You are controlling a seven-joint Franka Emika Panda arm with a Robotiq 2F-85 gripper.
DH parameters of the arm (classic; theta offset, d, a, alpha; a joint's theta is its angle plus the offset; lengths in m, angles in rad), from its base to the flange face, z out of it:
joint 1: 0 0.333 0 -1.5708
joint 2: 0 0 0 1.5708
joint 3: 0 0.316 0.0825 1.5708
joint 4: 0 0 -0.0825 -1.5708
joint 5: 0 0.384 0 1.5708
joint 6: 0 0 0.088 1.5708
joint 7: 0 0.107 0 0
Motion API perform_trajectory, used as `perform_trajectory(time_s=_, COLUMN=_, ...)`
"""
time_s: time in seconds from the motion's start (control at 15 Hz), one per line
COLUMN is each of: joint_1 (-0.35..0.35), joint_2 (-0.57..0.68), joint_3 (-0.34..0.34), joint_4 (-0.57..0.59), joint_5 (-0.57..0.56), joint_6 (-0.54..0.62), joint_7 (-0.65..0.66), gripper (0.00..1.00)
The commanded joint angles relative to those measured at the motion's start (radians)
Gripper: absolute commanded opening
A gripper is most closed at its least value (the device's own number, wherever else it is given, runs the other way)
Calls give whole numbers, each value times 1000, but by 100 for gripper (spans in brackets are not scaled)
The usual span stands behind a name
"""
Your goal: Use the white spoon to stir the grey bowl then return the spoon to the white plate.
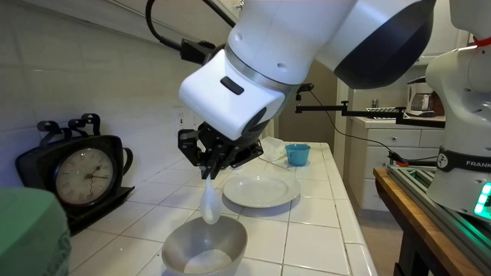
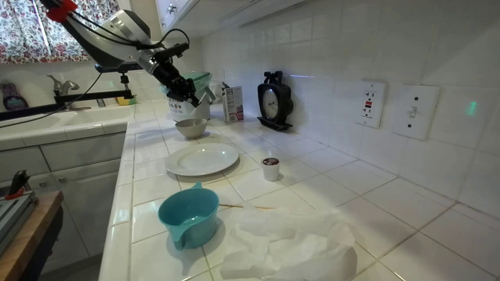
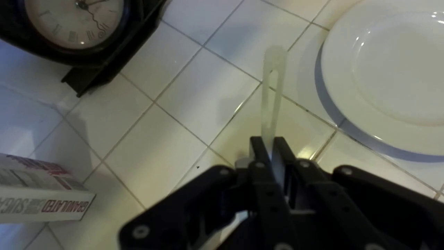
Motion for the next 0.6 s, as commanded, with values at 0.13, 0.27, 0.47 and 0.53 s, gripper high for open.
perform_trajectory(time_s=0.13, joint_1=23, joint_2=60, joint_3=1, joint_4=30, joint_5=-143, joint_6=-18, joint_7=42, gripper=3)
perform_trajectory(time_s=0.27, joint_1=30, joint_2=74, joint_3=5, joint_4=26, joint_5=-176, joint_6=-16, joint_7=50, gripper=3)
perform_trajectory(time_s=0.47, joint_1=37, joint_2=92, joint_3=10, joint_4=19, joint_5=-211, joint_6=-10, joint_7=54, gripper=3)
perform_trajectory(time_s=0.53, joint_1=38, joint_2=96, joint_3=11, joint_4=17, joint_5=-220, joint_6=-6, joint_7=53, gripper=3)
